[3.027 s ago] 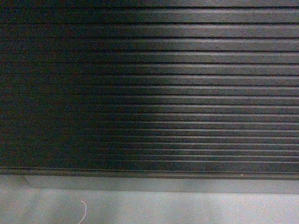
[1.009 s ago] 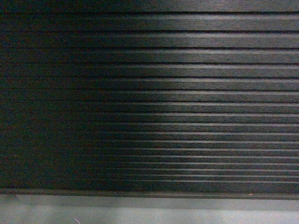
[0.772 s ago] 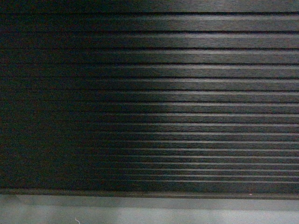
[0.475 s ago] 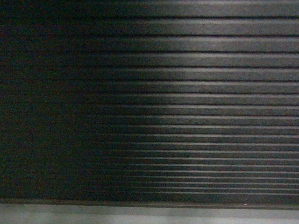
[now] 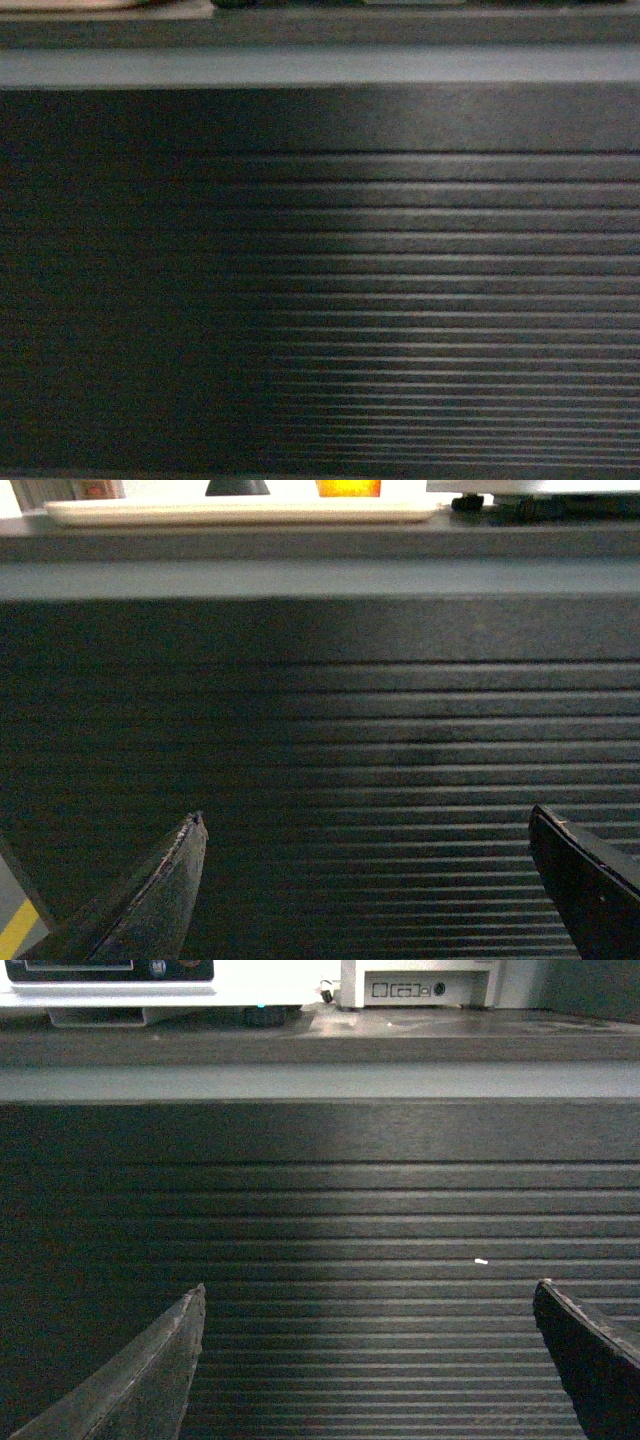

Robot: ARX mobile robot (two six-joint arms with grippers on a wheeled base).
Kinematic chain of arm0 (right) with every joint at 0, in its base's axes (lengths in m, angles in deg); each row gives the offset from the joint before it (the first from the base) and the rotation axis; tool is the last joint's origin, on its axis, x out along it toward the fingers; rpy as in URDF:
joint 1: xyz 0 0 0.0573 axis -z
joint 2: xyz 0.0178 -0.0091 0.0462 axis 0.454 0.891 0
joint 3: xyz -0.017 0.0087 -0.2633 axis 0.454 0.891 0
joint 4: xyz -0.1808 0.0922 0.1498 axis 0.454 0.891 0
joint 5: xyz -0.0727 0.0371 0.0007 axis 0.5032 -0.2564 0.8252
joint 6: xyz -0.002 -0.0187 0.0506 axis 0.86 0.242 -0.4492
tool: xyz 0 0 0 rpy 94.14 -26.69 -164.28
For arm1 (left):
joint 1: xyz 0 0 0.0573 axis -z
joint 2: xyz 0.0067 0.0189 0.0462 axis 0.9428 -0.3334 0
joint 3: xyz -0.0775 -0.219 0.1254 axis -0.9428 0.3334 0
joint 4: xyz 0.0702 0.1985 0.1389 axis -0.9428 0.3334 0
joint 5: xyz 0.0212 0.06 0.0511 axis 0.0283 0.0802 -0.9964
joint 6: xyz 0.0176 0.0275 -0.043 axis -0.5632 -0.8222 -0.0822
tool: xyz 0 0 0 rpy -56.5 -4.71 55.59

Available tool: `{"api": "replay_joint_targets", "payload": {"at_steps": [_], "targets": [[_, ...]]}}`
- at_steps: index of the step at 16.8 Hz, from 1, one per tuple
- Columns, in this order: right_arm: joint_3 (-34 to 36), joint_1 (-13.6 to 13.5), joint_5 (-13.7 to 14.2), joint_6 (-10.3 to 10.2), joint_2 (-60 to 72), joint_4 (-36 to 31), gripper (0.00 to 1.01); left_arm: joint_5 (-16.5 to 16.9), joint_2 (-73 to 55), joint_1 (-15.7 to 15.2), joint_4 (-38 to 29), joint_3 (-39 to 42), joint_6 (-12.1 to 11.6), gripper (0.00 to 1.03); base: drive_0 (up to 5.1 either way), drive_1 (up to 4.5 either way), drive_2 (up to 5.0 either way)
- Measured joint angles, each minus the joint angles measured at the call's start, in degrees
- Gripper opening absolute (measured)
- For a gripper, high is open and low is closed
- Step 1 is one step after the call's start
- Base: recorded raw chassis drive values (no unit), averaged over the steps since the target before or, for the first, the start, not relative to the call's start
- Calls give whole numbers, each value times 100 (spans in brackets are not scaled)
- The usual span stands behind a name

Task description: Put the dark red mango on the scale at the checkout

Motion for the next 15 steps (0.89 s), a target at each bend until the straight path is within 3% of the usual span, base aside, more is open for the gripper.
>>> {"api": "replay_joint_targets", "payload": {"at_steps": [15], "targets": [[0,0,-2,0,0,-4,98,-9,0,0,-2,0,0,98,0,0,0]]}}
